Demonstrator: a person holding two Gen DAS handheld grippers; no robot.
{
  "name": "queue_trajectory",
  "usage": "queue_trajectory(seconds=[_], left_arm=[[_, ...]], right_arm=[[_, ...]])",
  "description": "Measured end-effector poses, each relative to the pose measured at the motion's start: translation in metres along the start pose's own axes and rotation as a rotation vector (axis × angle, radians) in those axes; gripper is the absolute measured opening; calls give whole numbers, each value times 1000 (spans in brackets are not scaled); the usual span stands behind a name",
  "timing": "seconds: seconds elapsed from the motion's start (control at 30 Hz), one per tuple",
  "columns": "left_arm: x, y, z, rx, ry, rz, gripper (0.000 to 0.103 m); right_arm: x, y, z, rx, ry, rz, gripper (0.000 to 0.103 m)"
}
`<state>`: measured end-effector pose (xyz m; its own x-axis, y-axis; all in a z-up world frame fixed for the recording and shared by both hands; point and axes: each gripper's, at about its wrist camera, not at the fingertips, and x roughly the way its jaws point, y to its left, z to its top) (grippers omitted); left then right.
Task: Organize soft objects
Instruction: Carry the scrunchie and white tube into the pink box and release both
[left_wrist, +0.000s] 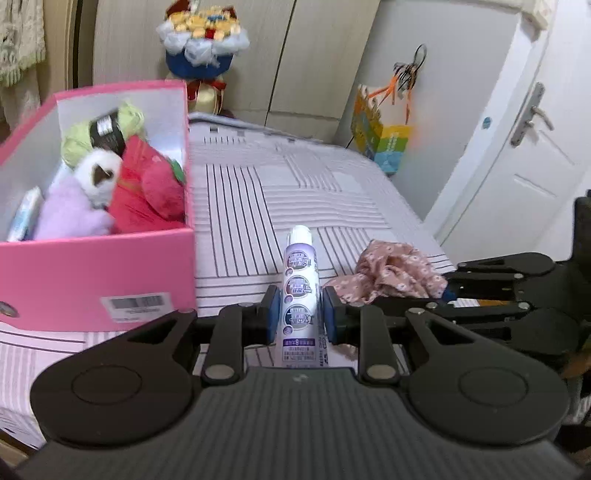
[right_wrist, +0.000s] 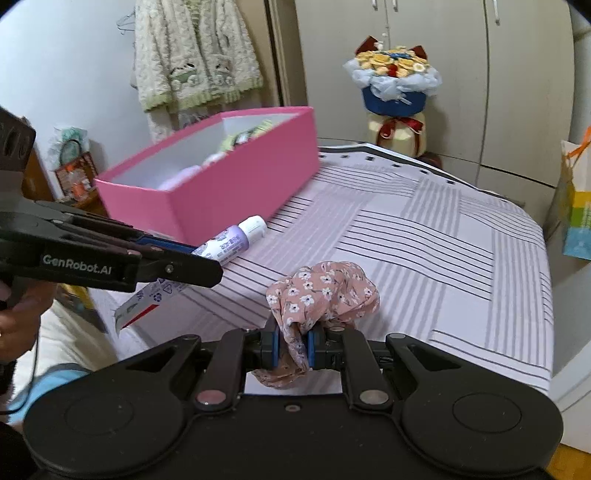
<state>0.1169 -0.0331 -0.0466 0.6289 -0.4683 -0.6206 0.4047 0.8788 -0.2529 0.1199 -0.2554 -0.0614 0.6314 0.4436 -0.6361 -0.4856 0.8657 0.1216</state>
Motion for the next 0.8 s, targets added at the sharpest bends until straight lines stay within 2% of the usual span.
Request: queue_trajectory(seconds=[0.23,0.4,0.57,0.73,0.8], left_arm=[[-56,24,6,-37,-126,-17,23],[-80,43,20,-24,-178,62,23],[-91,70,45,-17,-216,134,23],[-83,102,72,-28,-224,174,24],[-72,115,83,-42,-213,182,24]], right_arm=[[-20,30,29,-44,-75,64,16],[-14,47,55,-72,-163,176,17],[10,58,90,-72,-216,241,17],[45,63,124,-71,-244,249,17],[64,64,135,-72,-239,225,17]])
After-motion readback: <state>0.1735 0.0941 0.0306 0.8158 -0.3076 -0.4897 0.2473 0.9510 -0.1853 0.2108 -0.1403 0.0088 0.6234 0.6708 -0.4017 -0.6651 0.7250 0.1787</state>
